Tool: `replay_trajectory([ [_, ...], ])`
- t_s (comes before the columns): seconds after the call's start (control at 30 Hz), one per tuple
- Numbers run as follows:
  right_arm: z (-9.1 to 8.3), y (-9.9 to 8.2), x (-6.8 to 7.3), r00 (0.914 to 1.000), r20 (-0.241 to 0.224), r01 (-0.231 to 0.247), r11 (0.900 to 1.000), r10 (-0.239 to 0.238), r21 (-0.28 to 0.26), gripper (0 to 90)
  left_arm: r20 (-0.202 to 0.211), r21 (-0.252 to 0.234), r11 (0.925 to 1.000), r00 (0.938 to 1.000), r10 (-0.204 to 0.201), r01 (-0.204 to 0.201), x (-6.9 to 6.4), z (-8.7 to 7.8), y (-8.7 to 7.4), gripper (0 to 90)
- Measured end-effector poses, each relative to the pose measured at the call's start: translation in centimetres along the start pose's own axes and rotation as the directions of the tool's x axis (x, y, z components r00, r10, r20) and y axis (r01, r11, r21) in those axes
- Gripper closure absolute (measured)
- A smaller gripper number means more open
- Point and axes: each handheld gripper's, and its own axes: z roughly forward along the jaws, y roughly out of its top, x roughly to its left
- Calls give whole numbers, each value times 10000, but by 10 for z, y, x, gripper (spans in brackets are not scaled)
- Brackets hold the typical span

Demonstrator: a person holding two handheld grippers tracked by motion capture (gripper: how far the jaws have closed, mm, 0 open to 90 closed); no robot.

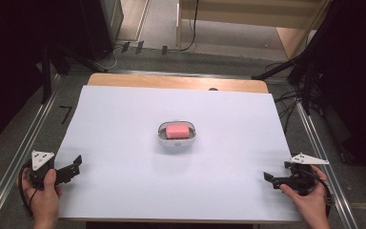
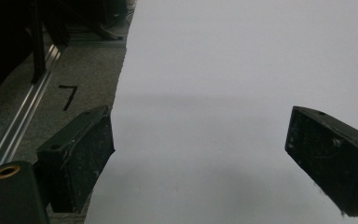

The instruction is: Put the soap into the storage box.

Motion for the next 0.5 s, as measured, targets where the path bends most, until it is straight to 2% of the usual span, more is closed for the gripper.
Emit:
replay_trajectory([
  [0.2, -6, -10, -8, 9993, 117, -363, 9992, 365, -153, 0, -1, -22, 10000, 10000, -14, 14, 0, 0, 0, 83],
  [0.5, -11, -21, -9, 9977, 267, -595, 9947, 619, -835, 0, -11, 71, 10000, 10000, -31, 31, 0, 1, 0, 82],
])
